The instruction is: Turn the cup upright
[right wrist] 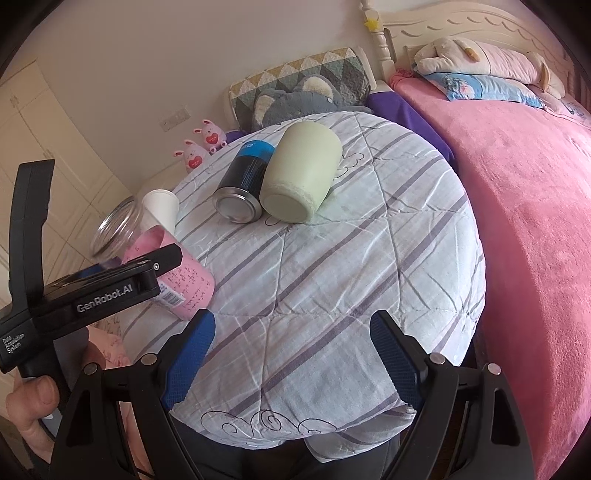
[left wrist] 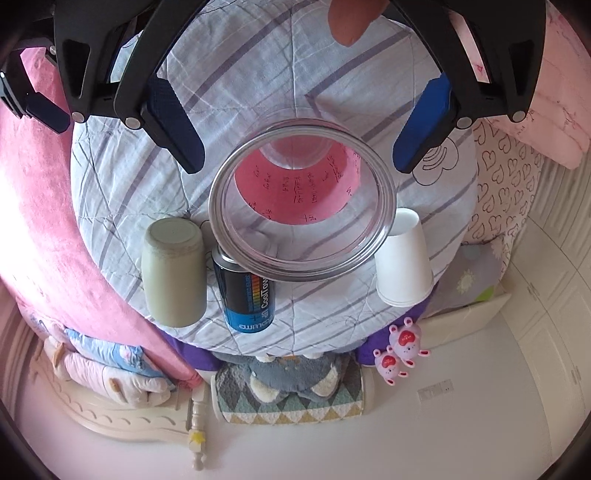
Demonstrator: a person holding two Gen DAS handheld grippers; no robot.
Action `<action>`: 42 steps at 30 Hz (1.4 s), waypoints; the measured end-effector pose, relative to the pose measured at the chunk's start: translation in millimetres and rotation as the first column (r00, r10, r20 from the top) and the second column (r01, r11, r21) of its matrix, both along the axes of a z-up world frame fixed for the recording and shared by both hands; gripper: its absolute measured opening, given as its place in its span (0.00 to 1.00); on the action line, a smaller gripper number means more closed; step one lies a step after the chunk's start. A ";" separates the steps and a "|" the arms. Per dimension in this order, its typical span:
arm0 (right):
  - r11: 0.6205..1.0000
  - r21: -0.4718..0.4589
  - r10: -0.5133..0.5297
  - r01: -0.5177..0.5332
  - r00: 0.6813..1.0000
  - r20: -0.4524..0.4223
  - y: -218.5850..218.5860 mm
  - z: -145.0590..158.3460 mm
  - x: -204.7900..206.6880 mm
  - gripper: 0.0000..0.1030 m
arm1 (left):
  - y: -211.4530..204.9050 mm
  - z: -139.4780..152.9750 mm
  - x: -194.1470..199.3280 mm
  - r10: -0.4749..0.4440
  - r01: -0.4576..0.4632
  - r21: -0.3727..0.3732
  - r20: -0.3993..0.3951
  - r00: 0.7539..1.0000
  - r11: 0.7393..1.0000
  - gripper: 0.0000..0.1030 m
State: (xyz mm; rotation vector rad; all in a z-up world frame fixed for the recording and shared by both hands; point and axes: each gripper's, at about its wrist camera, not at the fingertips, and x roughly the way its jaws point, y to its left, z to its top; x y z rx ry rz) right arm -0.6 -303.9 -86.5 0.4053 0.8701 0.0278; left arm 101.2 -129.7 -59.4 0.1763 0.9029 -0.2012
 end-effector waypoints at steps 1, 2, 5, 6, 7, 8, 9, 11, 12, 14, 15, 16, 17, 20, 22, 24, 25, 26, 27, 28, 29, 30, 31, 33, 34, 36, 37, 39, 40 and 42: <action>1.000 -0.001 0.000 0.000 1.000 0.001 0.2 0.3 -0.5 0.85 | 0.6 0.5 0.2 0.000 0.000 -0.004 -0.003 1.000 1.000 1.00; 1.000 -0.001 0.000 0.000 1.000 0.002 0.5 0.7 -1.0 0.85 | 1.5 1.1 0.3 0.001 -0.001 -0.007 -0.004 1.000 1.000 1.00; 1.000 -0.005 0.000 0.000 1.000 0.007 1.6 3.1 -3.5 0.85 | 5.2 5.0 -2.2 0.002 -0.002 -0.014 0.003 1.000 1.000 1.00; 1.000 -0.006 -0.002 0.002 1.000 0.009 1.0 3.8 -4.4 0.84 | 7.2 7.0 -3.6 -0.001 0.001 -0.024 0.004 1.000 1.000 1.00; 1.000 -0.007 -0.004 0.004 1.000 0.011 0.8 5.0 -5.1 0.85 | 8.8 8.8 -4.6 -0.003 0.003 -0.032 0.005 1.000 0.999 1.00; 1.000 -0.008 -0.007 0.007 1.000 0.014 0.7 6.1 -6.0 0.84 | 11.2 11.0 -6.0 -0.005 0.005 -0.042 0.007 1.000 0.999 1.00; 1.000 -0.009 -0.010 0.010 1.000 0.017 0.7 7.3 -7.0 0.85 | 12.6 12.6 -6.9 -0.006 0.007 -0.048 0.008 1.000 0.999 1.00; 1.000 -0.013 -0.018 0.018 1.000 0.023 0.6 10.1 -9.7 0.84 | 18.1 16.8 -10.4 -0.008 0.009 -0.071 0.004 1.000 0.997 1.00; 1.000 -0.015 -0.020 0.021 0.999 0.028 0.9 11.8 -11.2 0.84 | 21.5 19.3 -12.5 -0.007 0.007 -0.084 0.004 1.000 0.996 1.00; 1.000 -0.020 -0.023 0.024 0.999 0.035 1.8 14.5 -14.3 0.84 | 29.7 25.9 -19.5 -0.003 0.004 -0.107 0.012 1.000 0.994 1.00; 0.999 -0.022 -0.025 0.025 0.999 0.038 2.5 16.1 -15.4 0.84 | 34.2 30.2 -24.5 -0.001 0.004 -0.117 0.021 1.000 0.993 1.00; 0.999 -0.022 -0.026 0.027 0.999 0.043 3.4 18.1 -17.4 0.84 | 38.3 34.0 -27.8 -0.001 0.004 -0.126 0.029 1.000 0.992 1.00; 0.999 -0.026 -0.026 0.028 0.998 0.049 5.0 20.9 -19.5 0.84 | 41.8 38.3 -31.5 0.001 0.004 -0.135 0.039 0.999 0.991 1.00; 0.999 -0.044 -0.022 0.026 0.997 0.076 10.8 31.0 -26.4 0.84 | 57.7 57.5 -51.9 0.015 0.000 -0.155 0.099 0.995 0.988 1.00; 0.998 -0.062 -0.012 0.018 0.995 0.102 18.6 41.6 -32.3 0.84 | 67.8 68.8 -66.2 0.024 -0.002 -0.160 0.137 0.990 0.987 1.00; 0.996 -0.091 -0.001 0.013 0.991 0.131 29.3 53.5 -39.4 0.84 | 77.2 78.6 -81.2 0.037 -0.010 -0.154 0.173 0.984 0.988 1.00; 0.994 -0.106 0.003 0.013 0.989 0.147 34.8 59.5 -43.5 0.84 | 81.3 82.2 -87.4 0.042 -0.015 -0.146 0.186 0.982 0.989 1.00; 0.993 -0.119 0.006 0.013 0.987 0.161 39.8 64.6 -47.3 0.84 | 85.2 85.2 -94.0 0.048 -0.021 -0.132 0.198 0.979 0.991 1.00; 0.990 -0.137 0.011 0.014 0.984 0.180 47.6 71.6 -53.1 0.84 | 89.6 88.1 -102.7 0.054 -0.031 -0.110 0.210 0.976 0.993 1.00; 0.988 -0.154 0.016 0.014 0.980 0.196 54.5 77.9 -58.4 0.84 | 92.8 89.2 -106.5 0.058 -0.038 -0.096 0.216 0.975 0.995 1.00; 0.985 -0.173 0.023 0.014 0.977 0.211 62.1 84.1 -63.8 0.85 | 97.6 90.6 -115.0 0.067 -0.052 -0.073 0.225 0.972 0.996 1.00; 0.982 -0.190 0.029 0.014 0.974 0.226 68.8 89.5 -68.7 0.84 | 100.6 91.1 -119.1 0.073 -0.060 -0.063 0.228 0.971 0.996 1.00; 0.979 -0.204 0.034 0.016 0.971 0.238 75.3 93.8 -73.6 0.85 | 105.0 91.5 -126.6 0.083 -0.073 -0.050 0.229 0.970 0.996 1.00; 0.972 -0.233 0.046 0.017 0.965 0.258 90.3 102.4 -85.1 0.85 | 112.2 89.9 -136.8 0.095 -0.088 -0.041 0.224 0.970 0.995 1.00; 0.969 -0.246 0.050 0.018 0.963 0.265 96.0 105.4 -89.8 0.85 | 118.0 88.9 -144.7 0.107 -0.101 -0.036 0.222 0.969 0.994 1.00; 0.962 -0.273 0.052 0.027 0.959 0.278 107.2 110.7 -100.1 0.85 | 124.8 87.6 -157.6 0.119 -0.115 -0.031 0.230 0.966 0.993 1.00; 0.958 -0.284 0.053 0.033 0.956 0.288 112.5 113.5 -106.8 0.85 | 129.4 87.8 -167.0 0.128 -0.125 -0.028 0.245 0.961 0.992 1.00; 0.953 -0.298 0.043 0.059 0.945 0.325 122.7 118.5 -123.8 0.85 | 135.9 88.3 -182.4 0.141 -0.139 -0.024 0.274 0.951 0.990 1.00; 0.951 -0.302 0.040 0.069 0.940 0.338 125.3 119.9 -130.6 0.85 | 140.0 89.3 -192.6 0.146 -0.144 -0.028 0.292 0.945 0.989 1.00; 0.947 -0.309 0.036 0.085 0.930 0.366 132.0 121.3 -144.4 0.85 | 145.3 90.5 -207.4 0.154 -0.149 -0.040 0.311 0.938 0.988 1.00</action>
